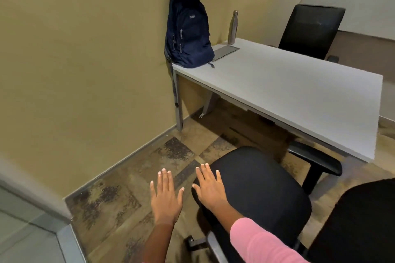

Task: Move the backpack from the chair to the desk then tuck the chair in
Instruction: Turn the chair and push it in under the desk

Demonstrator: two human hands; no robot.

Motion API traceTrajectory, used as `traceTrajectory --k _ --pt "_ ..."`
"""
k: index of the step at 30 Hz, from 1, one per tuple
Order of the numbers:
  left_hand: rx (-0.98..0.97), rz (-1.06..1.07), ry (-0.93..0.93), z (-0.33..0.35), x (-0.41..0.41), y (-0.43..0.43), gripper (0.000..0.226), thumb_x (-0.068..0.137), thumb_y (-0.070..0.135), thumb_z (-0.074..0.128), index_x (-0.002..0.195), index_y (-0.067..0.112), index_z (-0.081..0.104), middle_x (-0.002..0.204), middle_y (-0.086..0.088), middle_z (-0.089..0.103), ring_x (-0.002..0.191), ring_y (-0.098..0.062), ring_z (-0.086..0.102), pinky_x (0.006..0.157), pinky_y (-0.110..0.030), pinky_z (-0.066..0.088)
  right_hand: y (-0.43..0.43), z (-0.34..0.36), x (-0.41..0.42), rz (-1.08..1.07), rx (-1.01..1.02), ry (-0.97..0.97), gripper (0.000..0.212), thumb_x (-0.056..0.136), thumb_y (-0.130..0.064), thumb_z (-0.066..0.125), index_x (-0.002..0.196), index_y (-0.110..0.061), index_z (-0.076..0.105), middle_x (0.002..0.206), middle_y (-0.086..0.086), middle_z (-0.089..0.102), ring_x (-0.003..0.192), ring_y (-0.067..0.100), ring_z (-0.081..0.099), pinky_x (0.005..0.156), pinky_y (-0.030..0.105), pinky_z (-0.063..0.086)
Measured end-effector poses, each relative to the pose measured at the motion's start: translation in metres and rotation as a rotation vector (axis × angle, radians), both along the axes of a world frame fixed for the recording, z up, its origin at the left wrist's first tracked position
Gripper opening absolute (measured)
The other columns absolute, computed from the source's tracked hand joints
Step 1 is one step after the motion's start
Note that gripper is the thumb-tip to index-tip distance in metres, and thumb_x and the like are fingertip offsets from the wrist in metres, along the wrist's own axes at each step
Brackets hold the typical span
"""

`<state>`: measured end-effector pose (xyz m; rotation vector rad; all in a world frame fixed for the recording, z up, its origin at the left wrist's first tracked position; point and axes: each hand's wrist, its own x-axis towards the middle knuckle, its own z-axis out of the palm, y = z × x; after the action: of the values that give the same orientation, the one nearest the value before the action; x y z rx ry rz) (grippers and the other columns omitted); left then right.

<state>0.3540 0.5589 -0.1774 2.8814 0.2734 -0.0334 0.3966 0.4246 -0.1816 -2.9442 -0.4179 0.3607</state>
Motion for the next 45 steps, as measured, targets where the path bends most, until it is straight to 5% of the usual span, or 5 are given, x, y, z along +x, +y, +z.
traceTrajectory --k 5,10,20,28,45 --pt "0.038 0.071 -0.028 0.018 -0.045 -0.015 0.101 0.078 0.056 -0.027 0.133 0.002 0.039 0.142 -0.019 0.041 0.131 -0.035 0.038 0.106 -0.053 0.033 -0.010 0.006 -0.033 0.094 0.020 -0.013 0.059 0.098 -0.038 0.024 0.147 -0.013 0.003 0.159 0.008 0.002 0.146 0.021 -0.005 0.118 0.047 0.002" --pt "0.101 0.168 -0.045 0.020 -0.085 -0.039 0.114 0.051 0.054 -0.051 0.143 0.008 -0.002 0.156 -0.012 0.000 0.144 -0.027 0.000 0.117 -0.044 0.003 -0.029 0.024 -0.067 0.192 0.053 -0.070 0.059 0.098 -0.037 0.026 0.147 -0.013 0.005 0.159 0.008 0.005 0.147 0.021 -0.004 0.118 0.047 0.003" --pt "0.164 0.242 -0.118 0.065 -0.148 -0.112 0.118 0.050 0.058 -0.049 0.143 0.006 0.001 0.156 -0.013 0.002 0.144 -0.027 -0.001 0.117 -0.045 0.000 -0.087 0.088 -0.127 0.349 0.077 -0.095 0.057 0.098 -0.035 0.028 0.146 -0.010 0.011 0.158 0.010 0.011 0.146 0.022 0.000 0.117 0.051 0.007" --pt "0.253 0.341 -0.237 0.131 -0.160 -0.175 0.066 0.094 0.045 0.024 0.143 0.006 0.003 0.156 -0.013 0.003 0.144 -0.026 0.000 0.117 -0.046 0.003 -0.140 0.166 -0.142 0.414 0.063 -0.145 0.054 0.098 -0.032 0.030 0.143 -0.005 0.019 0.156 0.014 0.017 0.146 0.025 0.004 0.117 0.053 0.009" --pt "0.161 0.384 -0.452 0.217 -0.213 -0.397 0.060 0.096 0.039 0.026 0.143 0.006 0.010 0.156 -0.015 0.008 0.144 -0.026 0.000 0.116 -0.046 0.002 -0.351 0.258 -0.187 0.498 0.176 -0.229 0.048 0.095 -0.030 0.035 0.137 -0.006 0.035 0.148 0.014 0.034 0.143 0.026 0.018 0.113 0.052 0.022"
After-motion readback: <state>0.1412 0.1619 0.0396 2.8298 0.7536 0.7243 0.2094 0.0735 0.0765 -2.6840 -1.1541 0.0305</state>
